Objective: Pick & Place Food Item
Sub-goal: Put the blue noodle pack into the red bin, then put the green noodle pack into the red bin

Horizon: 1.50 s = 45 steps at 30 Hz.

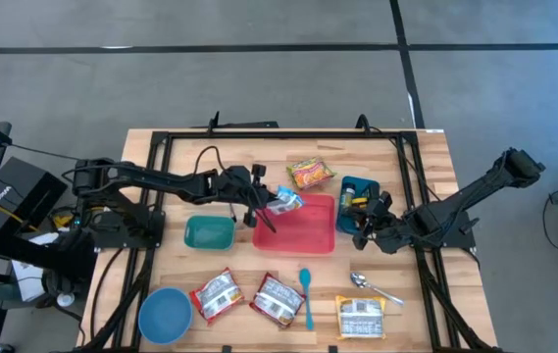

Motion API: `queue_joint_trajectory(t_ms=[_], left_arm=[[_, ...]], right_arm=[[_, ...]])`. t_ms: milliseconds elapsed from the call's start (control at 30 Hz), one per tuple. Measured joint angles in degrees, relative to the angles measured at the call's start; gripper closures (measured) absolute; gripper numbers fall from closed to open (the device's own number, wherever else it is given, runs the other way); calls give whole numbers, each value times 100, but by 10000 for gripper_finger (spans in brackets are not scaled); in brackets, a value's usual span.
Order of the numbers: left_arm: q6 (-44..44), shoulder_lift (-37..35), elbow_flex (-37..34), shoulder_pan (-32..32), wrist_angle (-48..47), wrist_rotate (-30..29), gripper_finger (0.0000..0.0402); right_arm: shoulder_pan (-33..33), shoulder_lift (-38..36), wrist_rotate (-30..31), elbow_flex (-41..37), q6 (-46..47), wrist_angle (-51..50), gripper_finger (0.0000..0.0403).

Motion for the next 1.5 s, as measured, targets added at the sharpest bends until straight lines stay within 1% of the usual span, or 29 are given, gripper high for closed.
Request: queue_joint_trajectory(t_ms=[100, 233, 433, 633, 1100, 1267, 1500], left_arm=[[1, -2, 0, 0, -6, -19, 402], [3, -2, 0, 0, -100, -335, 401], [-25, -2, 0, 0, -76, -343, 402], [-328, -2, 0, -11, -73, -308, 400], [-348, -6, -2, -42, -237, -304, 382], [-350, -7, -2, -41, -244, -304, 366], [-635, -7, -2, -39, -242, -354, 322]], right_arm=[[0, 0, 0, 0, 2, -3, 403], [0, 1, 0, 0, 4, -6, 403], [0, 0, 0, 0, 7, -8, 403], [0, 0, 0, 0, 11, -8, 403], [0, 0, 0, 0, 11, -7, 403], [0, 0, 0, 0, 11, -7, 403], [0, 0, 0, 0, 11, -6, 403]])
